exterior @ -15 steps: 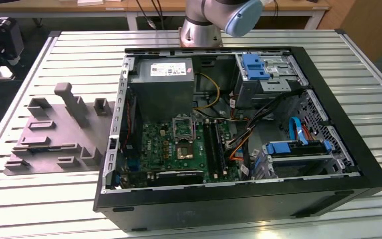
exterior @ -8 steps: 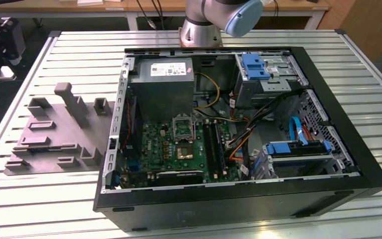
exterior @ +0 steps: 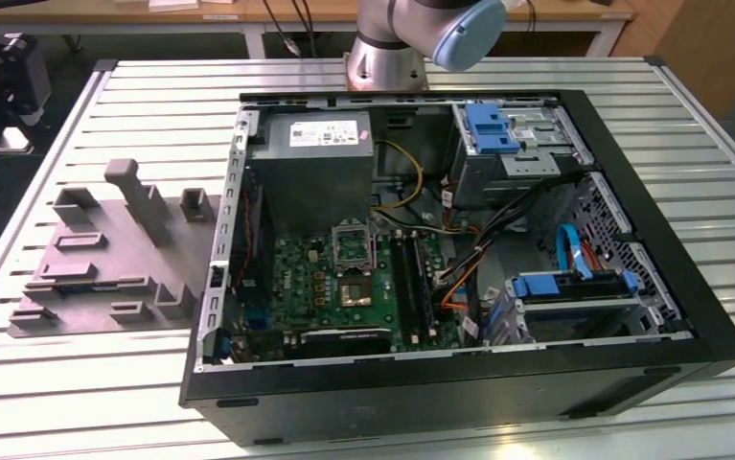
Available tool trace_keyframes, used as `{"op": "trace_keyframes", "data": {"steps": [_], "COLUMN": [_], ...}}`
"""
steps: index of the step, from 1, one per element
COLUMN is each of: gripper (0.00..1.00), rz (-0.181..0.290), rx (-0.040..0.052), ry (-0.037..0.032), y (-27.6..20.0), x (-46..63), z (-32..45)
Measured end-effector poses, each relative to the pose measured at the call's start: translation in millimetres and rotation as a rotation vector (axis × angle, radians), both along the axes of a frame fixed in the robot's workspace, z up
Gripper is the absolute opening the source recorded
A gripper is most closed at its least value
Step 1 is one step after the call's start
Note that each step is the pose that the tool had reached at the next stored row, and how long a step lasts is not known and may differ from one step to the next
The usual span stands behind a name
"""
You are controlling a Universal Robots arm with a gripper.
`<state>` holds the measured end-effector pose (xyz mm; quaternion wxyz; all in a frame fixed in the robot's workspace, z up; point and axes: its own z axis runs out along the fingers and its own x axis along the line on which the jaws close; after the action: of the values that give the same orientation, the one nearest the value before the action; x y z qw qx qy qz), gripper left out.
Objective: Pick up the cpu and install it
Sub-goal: 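Pick up the cpu and move it towards the insertion slot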
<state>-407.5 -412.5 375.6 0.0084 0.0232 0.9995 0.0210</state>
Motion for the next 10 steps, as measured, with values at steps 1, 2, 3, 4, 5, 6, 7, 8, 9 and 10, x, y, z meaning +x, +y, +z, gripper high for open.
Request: {"op": "trace_keyframes", "data": {"steps": [1,2,3,4,5,6,7,8,9,10], "gripper": [0.47,0.47,0.47,0.47,0.47,0.47,0.47,0.47,0.47,0.47], "rz": [0.000,0.000,0.000,0.000,0.000,0.000,0.000,0.000,0.000,0.000], "rx": [0.0000,0.0000,0.0000,0.0000,0.0001,0.0000,0.0000,0.0000,0.0000,0.0000], "ry": [0.0000,0.0000,-0.0001,-0.0001,-0.0002,0.0000,-0.0001,-0.0001,0.0000,-0.0001], "y": [0.0,0.0,0.0,0.0,0.0,0.0,0.0,0.0,0.0,0.0], "x": [0.3,0.5,0.8,1.1,1.3,1.4,2.8,3.7,3.9,4.0], "z": [0.0,0.0,0.0,0.0,-0.1,0.0,0.0,0.0,0.0,0.0]}}
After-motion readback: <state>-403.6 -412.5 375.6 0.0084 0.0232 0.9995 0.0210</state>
